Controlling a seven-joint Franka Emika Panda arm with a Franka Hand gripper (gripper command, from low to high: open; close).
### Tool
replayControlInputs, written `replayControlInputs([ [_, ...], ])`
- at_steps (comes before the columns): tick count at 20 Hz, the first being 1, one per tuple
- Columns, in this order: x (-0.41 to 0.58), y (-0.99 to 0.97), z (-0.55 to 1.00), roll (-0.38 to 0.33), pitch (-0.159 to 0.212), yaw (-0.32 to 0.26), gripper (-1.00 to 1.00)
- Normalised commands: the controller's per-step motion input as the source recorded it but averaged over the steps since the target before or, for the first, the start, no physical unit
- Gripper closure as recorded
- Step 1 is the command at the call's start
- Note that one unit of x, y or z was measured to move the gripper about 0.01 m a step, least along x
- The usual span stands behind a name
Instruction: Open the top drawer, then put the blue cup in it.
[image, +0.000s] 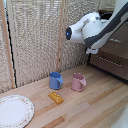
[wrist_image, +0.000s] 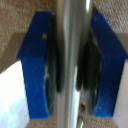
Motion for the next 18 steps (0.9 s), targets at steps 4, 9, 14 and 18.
replayControlInputs([
  [4,0.724,0.08,0.00,-0.036,0.005,-0.065,1.00],
  [9,-0.023,0.24,0.02,-0.019,-0.027,-0.008,-1.00],
  [14,-0.025,0.29,0.35,0.008,-0.008,0.002,-1.00],
  [18,0.000,0.40,0.42,0.182,-0.057,-0.048,-1.00],
])
